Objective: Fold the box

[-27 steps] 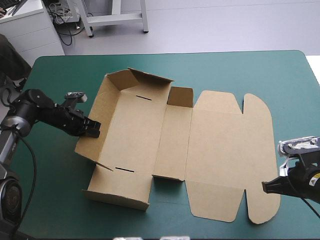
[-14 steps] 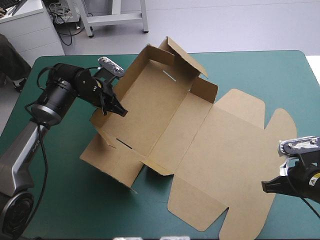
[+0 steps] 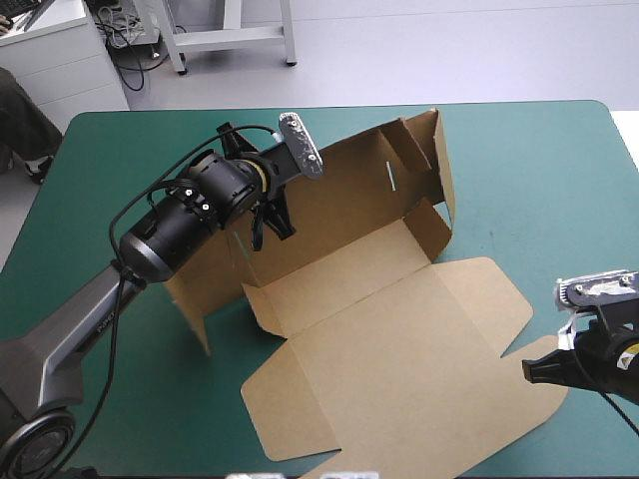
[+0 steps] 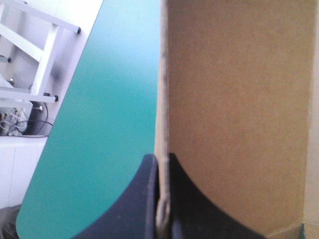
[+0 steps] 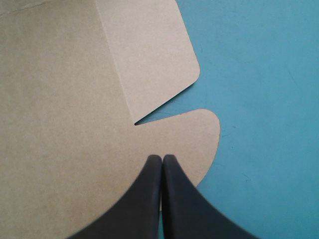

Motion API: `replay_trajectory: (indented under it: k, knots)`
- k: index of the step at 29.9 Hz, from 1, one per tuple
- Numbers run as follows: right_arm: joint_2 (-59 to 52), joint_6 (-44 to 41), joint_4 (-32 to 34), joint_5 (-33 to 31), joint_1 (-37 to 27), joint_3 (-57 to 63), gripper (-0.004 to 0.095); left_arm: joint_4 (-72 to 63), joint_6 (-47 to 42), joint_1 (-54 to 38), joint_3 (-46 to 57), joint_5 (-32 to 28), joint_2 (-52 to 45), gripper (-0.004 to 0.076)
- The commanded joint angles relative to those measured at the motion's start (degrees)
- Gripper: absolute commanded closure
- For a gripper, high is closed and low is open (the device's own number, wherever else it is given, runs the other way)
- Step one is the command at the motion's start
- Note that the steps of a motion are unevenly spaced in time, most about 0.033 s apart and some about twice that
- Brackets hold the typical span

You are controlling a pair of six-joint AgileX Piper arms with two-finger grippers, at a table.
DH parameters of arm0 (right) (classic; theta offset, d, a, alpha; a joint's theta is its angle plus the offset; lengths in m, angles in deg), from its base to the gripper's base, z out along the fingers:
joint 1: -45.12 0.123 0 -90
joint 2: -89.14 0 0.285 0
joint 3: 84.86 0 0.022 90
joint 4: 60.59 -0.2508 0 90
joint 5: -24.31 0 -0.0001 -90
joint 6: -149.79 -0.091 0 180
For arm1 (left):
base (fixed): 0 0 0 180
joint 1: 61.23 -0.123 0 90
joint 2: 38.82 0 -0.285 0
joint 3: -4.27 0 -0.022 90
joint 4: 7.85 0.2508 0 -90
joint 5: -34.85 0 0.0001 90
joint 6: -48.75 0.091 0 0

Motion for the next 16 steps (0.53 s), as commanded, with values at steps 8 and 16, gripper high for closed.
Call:
replay_trajectory:
  k: [8,16]
  knots:
    - [0.07,0.6,-0.15,3.25,-0.45,-1.37,0.0931,10.36,-0.23,5.28,-1.89,-7.67,-2.26,0.0756]
    - [0.03,0.6,-0.28,2.77,-0.45,-1.37,0.0931,17.96,2.76,9.69,2.25,-8.85,-2.46,0.0756]
